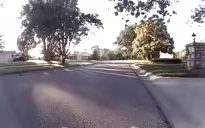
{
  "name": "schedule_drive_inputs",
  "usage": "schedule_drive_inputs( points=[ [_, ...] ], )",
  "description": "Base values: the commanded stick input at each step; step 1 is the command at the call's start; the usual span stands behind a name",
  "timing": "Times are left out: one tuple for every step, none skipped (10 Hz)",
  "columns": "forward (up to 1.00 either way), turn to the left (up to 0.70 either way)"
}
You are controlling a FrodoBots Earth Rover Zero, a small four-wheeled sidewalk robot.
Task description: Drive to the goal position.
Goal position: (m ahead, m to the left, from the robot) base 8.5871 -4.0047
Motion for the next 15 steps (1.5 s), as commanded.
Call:
schedule_drive_inputs(
  points=[
    [1.00,0.00],
    [1.00,0.00],
    [1.00,0.00],
    [1.00,0.00],
    [1.00,0.00],
    [1.00,0.00],
    [1.00,0.00],
    [1.00,0.00],
    [1.00,0.00],
    [1.00,0.00],
    [1.00,0.00],
    [1.00,0.00],
    [1.00,0.00],
    [1.00,0.00],
    [1.00,0.00]
  ],
)
